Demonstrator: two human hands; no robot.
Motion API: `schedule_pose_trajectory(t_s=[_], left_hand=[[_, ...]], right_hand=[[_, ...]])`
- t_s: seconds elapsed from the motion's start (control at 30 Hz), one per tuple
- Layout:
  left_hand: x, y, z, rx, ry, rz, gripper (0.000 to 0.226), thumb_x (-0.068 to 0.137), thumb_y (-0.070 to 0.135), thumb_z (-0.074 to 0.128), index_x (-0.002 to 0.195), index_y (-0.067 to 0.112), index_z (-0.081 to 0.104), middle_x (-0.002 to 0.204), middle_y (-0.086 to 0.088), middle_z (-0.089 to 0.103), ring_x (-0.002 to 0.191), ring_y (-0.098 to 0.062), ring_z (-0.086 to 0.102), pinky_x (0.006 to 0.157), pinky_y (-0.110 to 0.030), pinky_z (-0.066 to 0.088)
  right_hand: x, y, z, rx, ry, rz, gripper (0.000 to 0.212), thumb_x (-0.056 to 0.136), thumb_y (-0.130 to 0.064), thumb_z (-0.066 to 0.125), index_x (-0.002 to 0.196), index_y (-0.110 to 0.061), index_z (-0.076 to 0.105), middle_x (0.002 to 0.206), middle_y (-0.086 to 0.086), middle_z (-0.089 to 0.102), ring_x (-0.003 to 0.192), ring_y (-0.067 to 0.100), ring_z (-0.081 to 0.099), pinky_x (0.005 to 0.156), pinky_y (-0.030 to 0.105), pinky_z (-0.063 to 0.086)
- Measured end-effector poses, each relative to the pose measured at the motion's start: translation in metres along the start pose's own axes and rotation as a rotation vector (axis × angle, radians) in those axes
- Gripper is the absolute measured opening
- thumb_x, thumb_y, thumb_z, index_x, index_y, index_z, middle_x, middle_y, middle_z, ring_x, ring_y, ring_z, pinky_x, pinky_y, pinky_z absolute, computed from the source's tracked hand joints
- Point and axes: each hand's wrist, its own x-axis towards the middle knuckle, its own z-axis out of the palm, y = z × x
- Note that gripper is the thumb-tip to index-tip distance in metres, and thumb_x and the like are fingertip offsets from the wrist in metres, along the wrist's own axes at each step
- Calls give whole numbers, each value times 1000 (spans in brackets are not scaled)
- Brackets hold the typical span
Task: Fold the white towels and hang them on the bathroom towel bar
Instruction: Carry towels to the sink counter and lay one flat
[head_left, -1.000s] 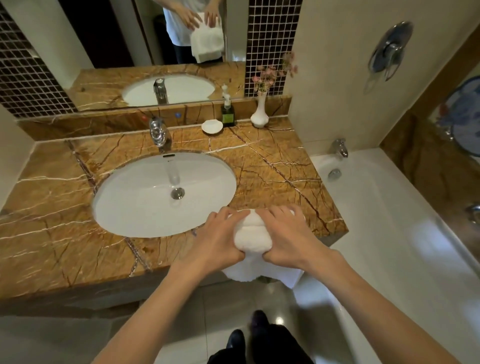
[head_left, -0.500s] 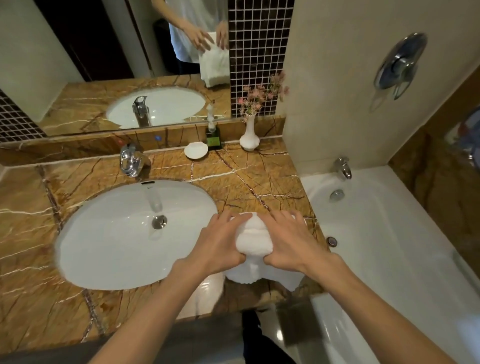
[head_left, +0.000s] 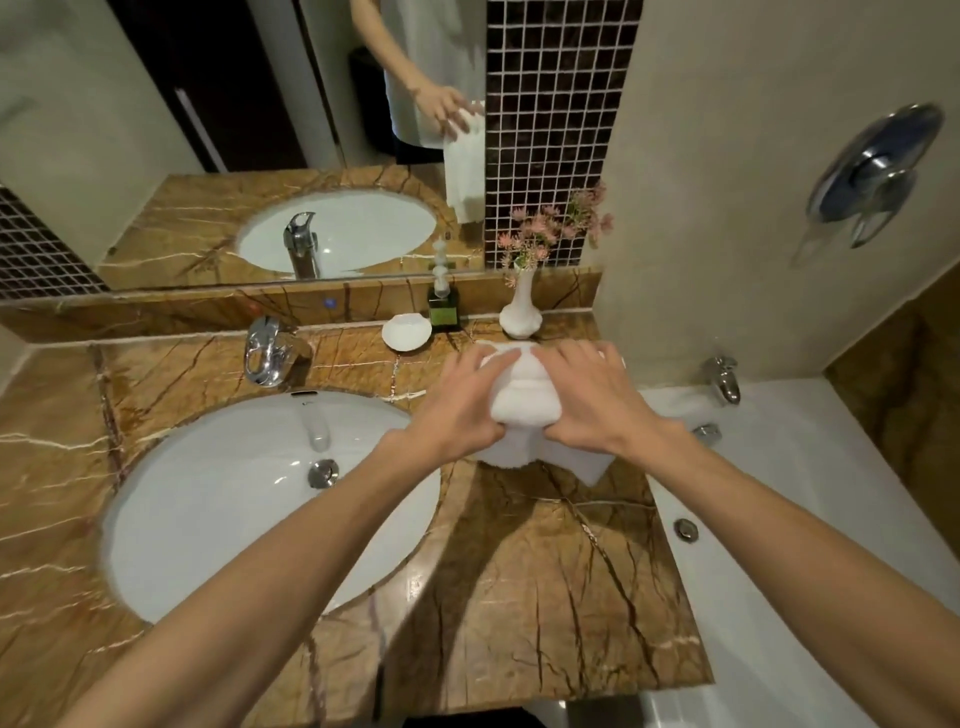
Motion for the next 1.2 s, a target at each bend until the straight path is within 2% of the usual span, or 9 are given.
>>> schedule_pose_trajectory(t_s=[0.23,0.4,0.5,0.6,0.73,0.83,1.0,1.13,1.2], left_hand=[[40,-25,42,175,7,20,91,69,18,75,144,23,25,145,-12,32,126,-31,28,105,-47,32],[18,-30,83,201,-104,-24,108,64,17,81,146,22,12,146,-14,31,128,-35,29,102,-50,37],[-9,-39,97,260,-101,76,111,42,17,88,140,6,36,129,-23,50,112,-42,50,91,-51,47],[-31,-47,105,284,-102,154,110,33,23,87,134,4,46,121,-24,54,104,-42,53,88,-50,48],[-47,-43,114,223,-134,129,94,52,43,74,134,11,41,124,-20,48,110,-38,41,94,-50,46],[-50,-41,117,195,-154,87,82,65,50,61,135,12,42,128,-21,49,116,-43,44,101,-53,39],[-46,-39,110,203,-159,81,73,75,55,52,135,14,45,130,-19,49,118,-40,42,103,-49,35],[-39,-35,96,13,-66,10,52,88,44,45,131,15,49,132,-13,45,121,-31,39,101,-45,36],[-27,-33,89,-148,36,-143,44,92,34,47,130,12,49,134,-13,41,124,-30,39,102,-44,37]], right_hand=[[30,14,38,-153,43,57,83,62,-37,73,135,-10,45,118,15,56,107,34,52,96,48,36],[8,-3,85,-161,20,118,92,48,-30,83,130,-6,50,115,19,58,102,35,56,93,48,43],[-14,-19,111,-156,20,106,88,49,-21,81,130,-7,49,115,19,58,103,36,55,92,47,43],[-29,-31,128,-208,60,86,69,59,-16,78,124,-9,58,111,17,62,99,33,59,90,44,43],[-40,-38,140,-217,28,92,68,57,-19,82,121,-13,62,113,14,63,101,31,61,87,41,49],[-43,-41,140,-219,6,112,70,57,-22,82,123,-13,60,115,13,62,103,30,60,87,42,49],[-45,-36,133,-172,-58,107,88,54,-49,81,128,-10,57,122,19,59,110,35,57,92,46,47],[-48,-34,121,41,78,131,60,82,-50,59,127,-12,57,126,18,57,114,35,54,96,45,43],[-40,-28,107,219,158,299,48,90,-42,54,128,-13,57,132,15,52,123,32,46,102,44,35]])
